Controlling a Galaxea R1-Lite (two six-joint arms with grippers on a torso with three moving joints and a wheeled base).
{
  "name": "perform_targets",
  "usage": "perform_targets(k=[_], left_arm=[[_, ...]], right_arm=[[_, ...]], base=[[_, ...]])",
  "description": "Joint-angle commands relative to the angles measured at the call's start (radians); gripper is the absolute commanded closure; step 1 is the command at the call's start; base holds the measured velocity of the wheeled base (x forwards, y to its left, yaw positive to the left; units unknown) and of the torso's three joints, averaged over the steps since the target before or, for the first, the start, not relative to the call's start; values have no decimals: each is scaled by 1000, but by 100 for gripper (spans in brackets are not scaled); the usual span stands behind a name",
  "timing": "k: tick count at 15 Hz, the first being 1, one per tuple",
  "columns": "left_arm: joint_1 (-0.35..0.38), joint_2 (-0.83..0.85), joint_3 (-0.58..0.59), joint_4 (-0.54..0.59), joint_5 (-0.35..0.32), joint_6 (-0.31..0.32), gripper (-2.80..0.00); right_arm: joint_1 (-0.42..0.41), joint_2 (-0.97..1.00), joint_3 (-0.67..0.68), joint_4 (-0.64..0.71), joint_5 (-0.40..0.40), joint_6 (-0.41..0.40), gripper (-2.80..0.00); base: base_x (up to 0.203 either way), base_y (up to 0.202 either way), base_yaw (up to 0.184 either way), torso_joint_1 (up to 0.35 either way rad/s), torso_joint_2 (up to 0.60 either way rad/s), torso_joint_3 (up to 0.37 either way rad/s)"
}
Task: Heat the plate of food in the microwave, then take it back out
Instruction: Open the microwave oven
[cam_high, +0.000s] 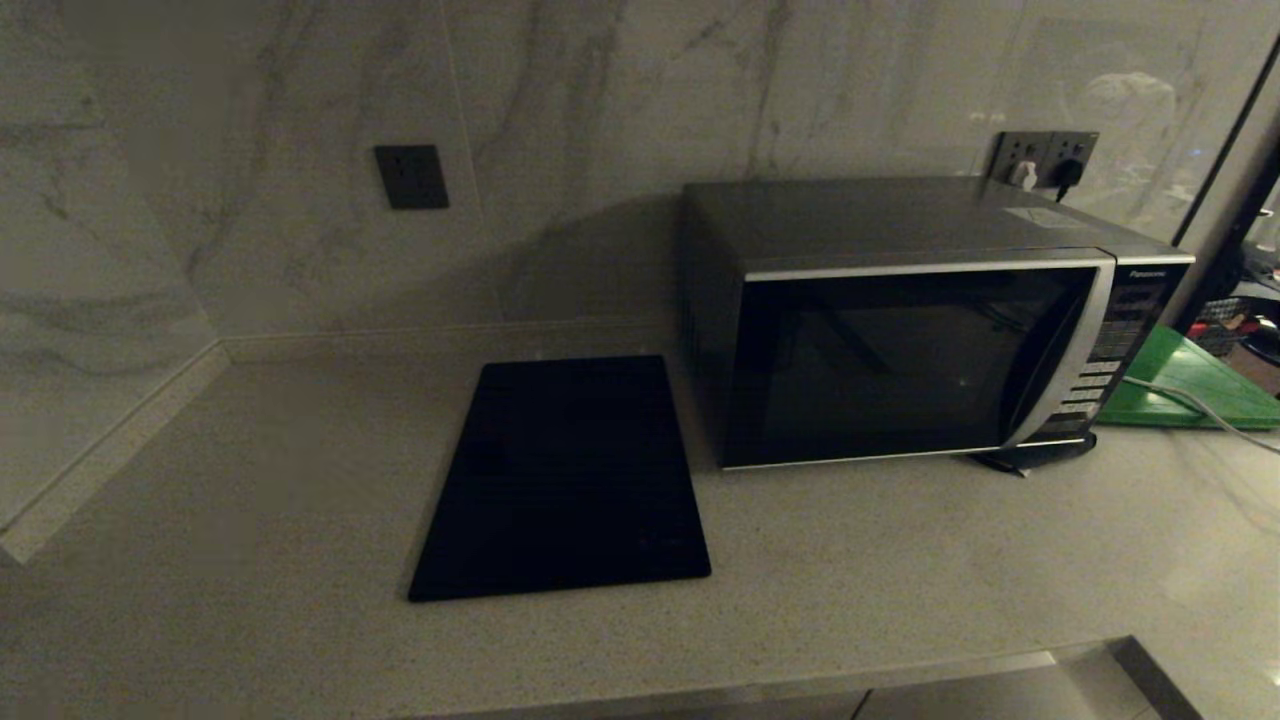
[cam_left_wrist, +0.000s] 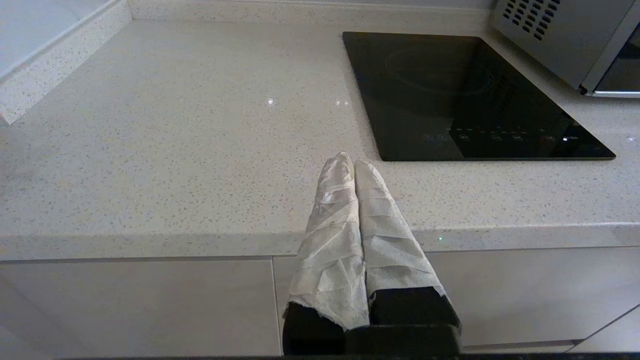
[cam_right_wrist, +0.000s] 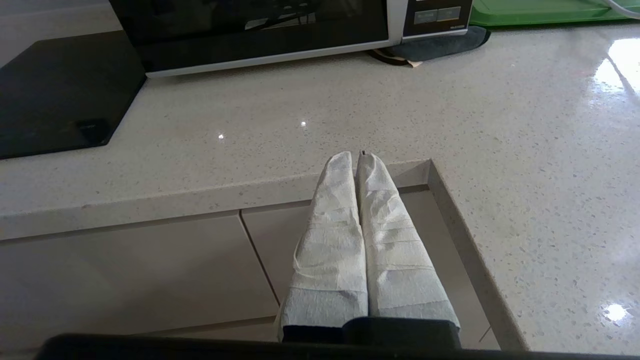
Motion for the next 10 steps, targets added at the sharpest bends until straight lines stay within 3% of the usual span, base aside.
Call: perform_targets(k=[1, 10], left_arm=[[0, 0, 0, -1, 1, 0, 0], [0, 0, 0, -1, 1, 0, 0]], right_arm=[[1, 0, 2, 0, 0, 1, 0], [1, 1, 2, 0, 0, 1, 0]], base=[[0, 0, 0, 0, 0, 0], [0, 0, 0, 0, 0, 0]])
